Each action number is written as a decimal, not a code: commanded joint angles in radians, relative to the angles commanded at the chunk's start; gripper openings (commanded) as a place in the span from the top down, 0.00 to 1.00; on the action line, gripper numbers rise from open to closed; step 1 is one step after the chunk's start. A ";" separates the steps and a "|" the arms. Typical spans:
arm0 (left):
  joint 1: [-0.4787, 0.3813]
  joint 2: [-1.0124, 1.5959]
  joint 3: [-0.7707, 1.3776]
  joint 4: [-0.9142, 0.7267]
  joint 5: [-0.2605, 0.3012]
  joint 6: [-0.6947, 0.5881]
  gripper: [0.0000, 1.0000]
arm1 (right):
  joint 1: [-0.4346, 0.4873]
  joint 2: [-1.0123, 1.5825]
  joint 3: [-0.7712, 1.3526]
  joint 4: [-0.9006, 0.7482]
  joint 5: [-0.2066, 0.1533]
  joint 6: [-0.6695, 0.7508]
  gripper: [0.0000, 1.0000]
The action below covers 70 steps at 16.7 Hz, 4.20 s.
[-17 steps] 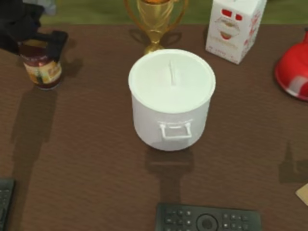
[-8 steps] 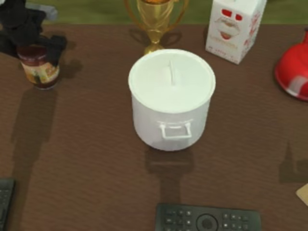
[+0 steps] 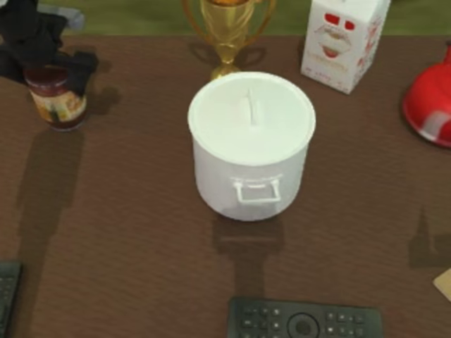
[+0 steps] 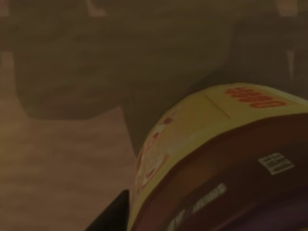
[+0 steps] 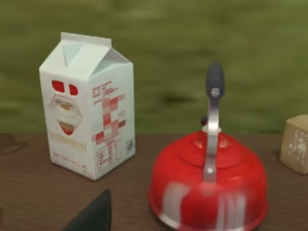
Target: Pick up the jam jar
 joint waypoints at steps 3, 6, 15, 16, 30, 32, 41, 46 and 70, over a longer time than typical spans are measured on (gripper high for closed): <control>0.000 0.000 0.000 0.000 0.000 0.000 1.00 | 0.000 0.000 0.000 0.000 0.000 0.000 0.00; 0.000 0.000 0.000 0.000 0.000 0.000 1.00 | 0.000 0.000 0.000 0.000 0.000 0.000 0.00; 0.006 -0.118 -0.115 0.002 -0.002 0.001 1.00 | 0.000 0.000 0.000 0.000 0.000 0.000 0.00; 0.007 -0.171 -0.168 0.002 -0.003 0.001 1.00 | 0.000 0.000 0.000 0.000 0.000 0.000 0.00; 0.010 -0.540 -0.539 0.002 -0.010 -0.011 1.00 | 0.000 0.000 0.000 0.000 0.000 0.000 0.00; -0.022 -0.547 -0.568 0.026 -0.022 -0.065 1.00 | 0.000 0.000 0.000 0.000 0.000 0.000 0.00; -0.271 -0.603 -0.811 0.200 -0.110 -0.520 1.00 | 0.000 0.000 0.000 0.000 0.000 0.000 0.00; -0.299 -0.613 -0.838 0.224 -0.120 -0.563 1.00 | 0.000 0.000 0.000 0.000 0.000 0.000 0.00; -0.292 -0.540 -0.932 0.392 -0.118 -0.556 0.10 | 0.000 0.000 0.000 0.000 0.000 0.000 0.00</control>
